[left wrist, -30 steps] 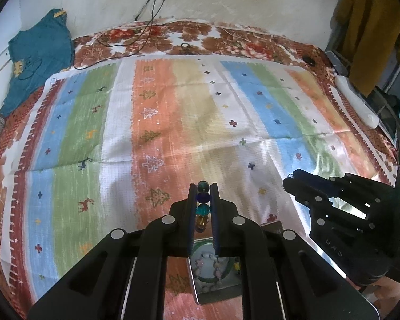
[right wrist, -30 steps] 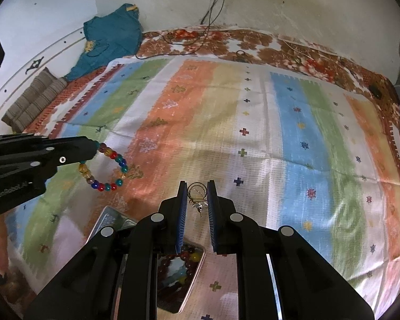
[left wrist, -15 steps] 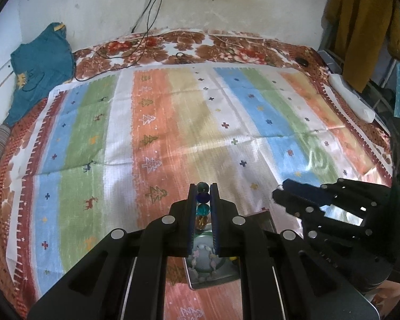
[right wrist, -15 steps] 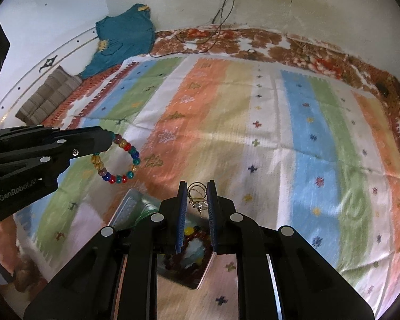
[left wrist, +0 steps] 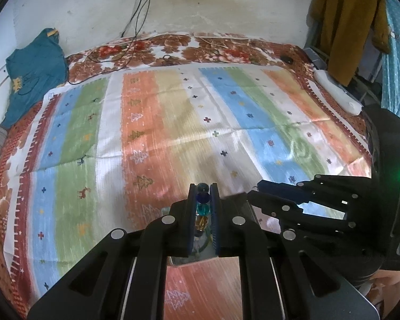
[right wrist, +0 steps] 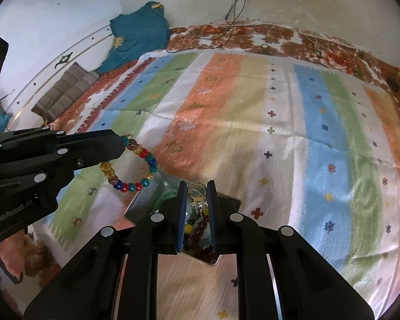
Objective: Organize jewelry
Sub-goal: 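Carry the bead bracelet and gold ring over the silver tin, then open both tools to drop the bracelet and ring into the tin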
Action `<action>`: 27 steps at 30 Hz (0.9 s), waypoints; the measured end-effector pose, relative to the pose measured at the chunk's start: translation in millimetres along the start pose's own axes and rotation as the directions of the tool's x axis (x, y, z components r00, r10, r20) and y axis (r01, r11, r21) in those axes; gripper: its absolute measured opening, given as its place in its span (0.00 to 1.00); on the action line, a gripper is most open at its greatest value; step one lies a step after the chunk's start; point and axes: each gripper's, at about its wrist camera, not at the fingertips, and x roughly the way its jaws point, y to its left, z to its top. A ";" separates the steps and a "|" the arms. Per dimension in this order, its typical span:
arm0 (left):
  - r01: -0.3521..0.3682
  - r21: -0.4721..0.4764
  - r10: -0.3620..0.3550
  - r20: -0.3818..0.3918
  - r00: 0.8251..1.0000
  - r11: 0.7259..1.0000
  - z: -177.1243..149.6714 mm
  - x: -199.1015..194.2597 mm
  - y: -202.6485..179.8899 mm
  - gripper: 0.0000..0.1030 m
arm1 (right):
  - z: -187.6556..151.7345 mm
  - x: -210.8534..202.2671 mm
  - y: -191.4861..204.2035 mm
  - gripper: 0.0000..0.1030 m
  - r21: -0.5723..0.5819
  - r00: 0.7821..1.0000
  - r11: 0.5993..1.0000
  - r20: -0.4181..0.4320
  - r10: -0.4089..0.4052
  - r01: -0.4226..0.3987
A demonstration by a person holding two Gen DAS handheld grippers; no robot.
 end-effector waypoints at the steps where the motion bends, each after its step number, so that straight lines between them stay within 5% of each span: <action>1: -0.002 0.000 0.002 0.001 1.000 1.000 -0.3 -0.2 -0.1 0.09 | -1.3 -0.2 1.3 0.15 -0.002 1.000 1.000 -0.004 0.002 -0.002; 8: -0.013 -0.073 0.014 0.009 1.000 0.997 -10.8 -8.4 7.9 0.18 | -8.9 -9.1 4.6 0.16 0.013 1.000 1.000 -0.003 -0.017 0.017; 12: -0.030 -0.101 0.030 0.002 1.000 0.994 -19.8 -13.9 15.7 0.26 | -13.4 -15.9 -1.7 0.36 0.035 0.999 0.999 0.006 -0.039 0.039; 17: -0.039 -0.090 0.038 -0.003 0.999 0.995 -33.4 -21.1 12.8 0.41 | -17.9 -28.9 -7.0 0.42 0.062 0.998 0.997 0.035 -0.056 0.053; 24: -0.058 -0.049 0.060 0.027 0.998 0.997 -46.8 -36.5 2.1 0.51 | -29.9 -56.3 -6.2 0.56 0.069 0.995 0.997 0.096 -0.035 0.029; 27: -0.054 -0.042 0.055 0.036 0.998 0.998 -53.2 -42.1 0.0 0.63 | -37.4 -67.2 -2.6 0.59 0.049 0.991 0.998 0.121 -0.052 0.046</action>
